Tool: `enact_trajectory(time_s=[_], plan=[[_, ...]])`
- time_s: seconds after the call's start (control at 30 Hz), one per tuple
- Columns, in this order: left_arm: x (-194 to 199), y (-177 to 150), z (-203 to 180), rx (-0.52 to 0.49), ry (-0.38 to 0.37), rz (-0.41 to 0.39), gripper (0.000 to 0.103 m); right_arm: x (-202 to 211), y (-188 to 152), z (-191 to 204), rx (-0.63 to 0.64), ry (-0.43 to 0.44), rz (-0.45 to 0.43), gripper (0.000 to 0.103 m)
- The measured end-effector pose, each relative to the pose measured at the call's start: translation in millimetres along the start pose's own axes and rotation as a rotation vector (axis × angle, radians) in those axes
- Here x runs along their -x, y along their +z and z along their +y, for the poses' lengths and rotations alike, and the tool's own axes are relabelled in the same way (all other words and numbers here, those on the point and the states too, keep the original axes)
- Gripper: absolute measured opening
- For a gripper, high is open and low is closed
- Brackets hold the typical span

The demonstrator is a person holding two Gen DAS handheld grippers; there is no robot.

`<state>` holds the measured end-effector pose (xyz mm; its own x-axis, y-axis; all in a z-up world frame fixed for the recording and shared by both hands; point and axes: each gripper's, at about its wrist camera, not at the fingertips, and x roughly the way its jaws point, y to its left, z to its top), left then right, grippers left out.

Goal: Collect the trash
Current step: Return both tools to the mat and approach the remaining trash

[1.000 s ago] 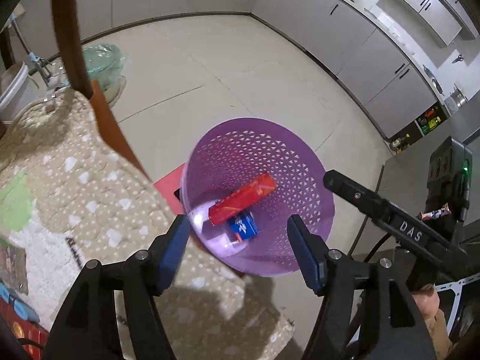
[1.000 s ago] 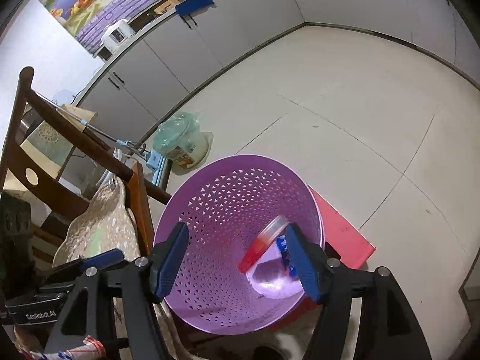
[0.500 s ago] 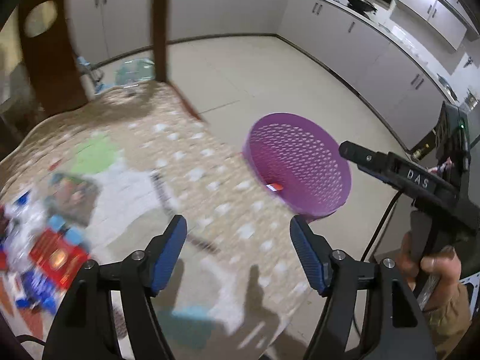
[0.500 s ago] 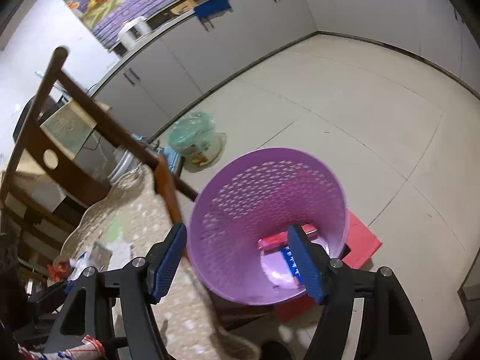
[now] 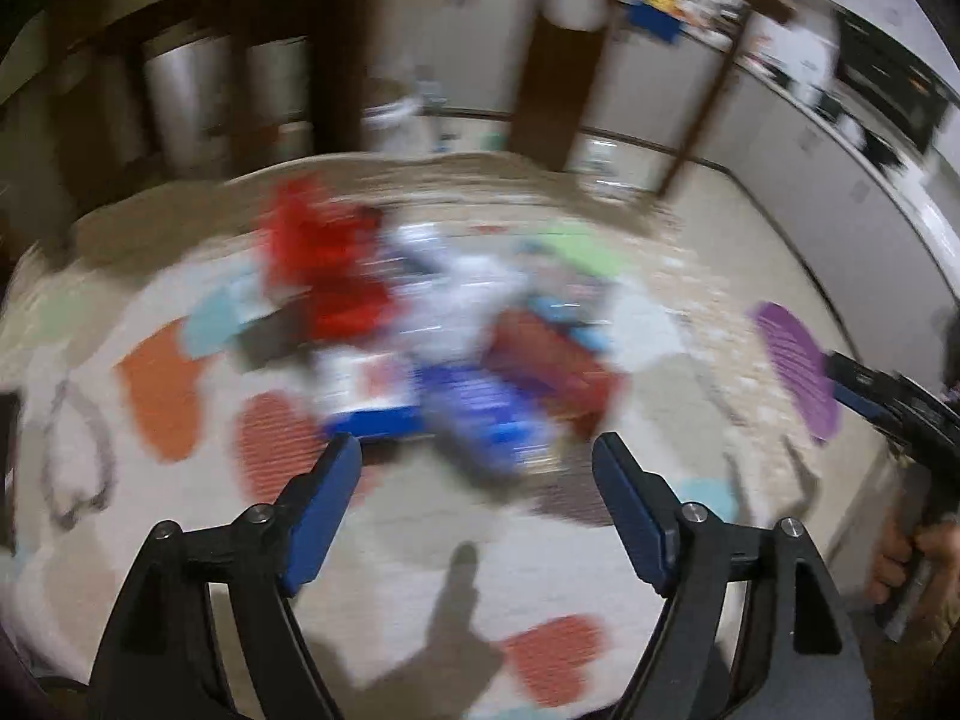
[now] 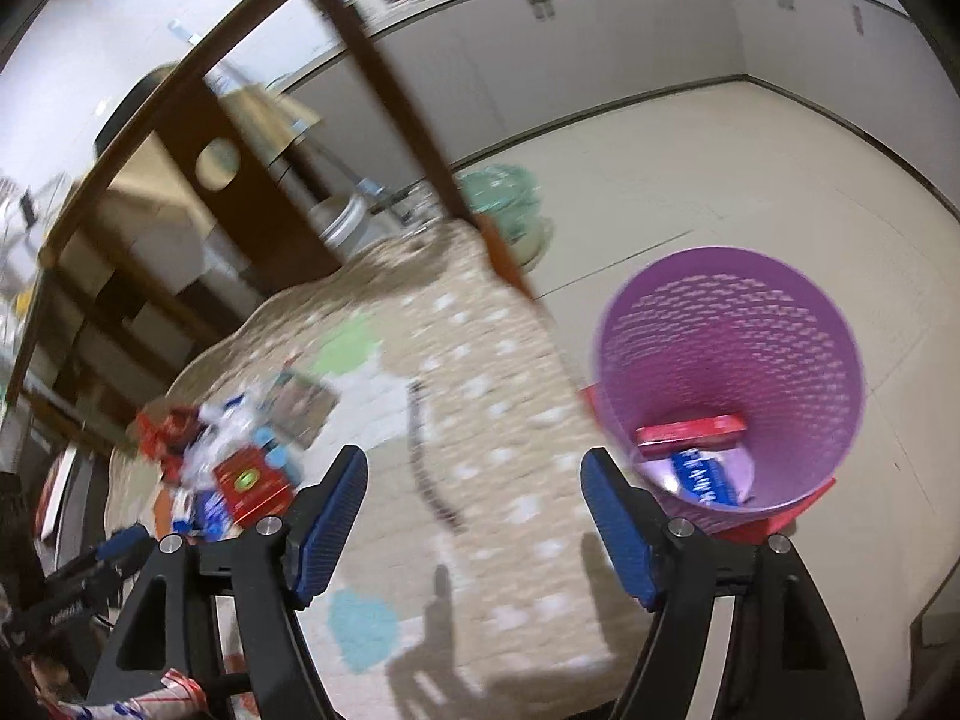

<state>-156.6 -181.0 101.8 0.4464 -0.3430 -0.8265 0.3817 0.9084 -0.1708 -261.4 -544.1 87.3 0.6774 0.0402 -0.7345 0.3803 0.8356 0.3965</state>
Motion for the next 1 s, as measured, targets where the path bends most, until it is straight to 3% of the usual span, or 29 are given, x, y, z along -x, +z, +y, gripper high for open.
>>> enact_trajectory(time_s=[0.13, 0.23, 0.43, 0.73, 0.77, 0.8, 1.0], plan=[[-1, -10, 52, 0.088, 0.050, 0.011, 0.078, -14, -13, 40, 0.058, 0.032, 0.046, 0.079], [-7, -14, 73, 0.129, 0.036, 0.025, 0.078, -27, -24, 67, 0.102, 0.063, 0.093, 0.079], [-32, -8, 68, 0.129, -0.026, 0.061, 0.078, -47, -42, 109, 0.192, 0.102, 0.163, 0.080], [-85, 23, 51, 0.112, 0.010, 0.095, 0.078, -57, -50, 112, 0.206, 0.102, 0.194, 0.081], [-88, 23, 51, 0.115, 0.015, 0.098, 0.073, -59, -50, 113, 0.207, 0.104, 0.197, 0.081], [-90, 24, 52, 0.124, 0.008, 0.103, 0.046, -60, -50, 113, 0.210, 0.105, 0.200, 0.081], [-73, 7, 64, 0.128, -0.036, 0.120, 0.046, -76, -48, 124, 0.247, 0.124, 0.217, 0.081]])
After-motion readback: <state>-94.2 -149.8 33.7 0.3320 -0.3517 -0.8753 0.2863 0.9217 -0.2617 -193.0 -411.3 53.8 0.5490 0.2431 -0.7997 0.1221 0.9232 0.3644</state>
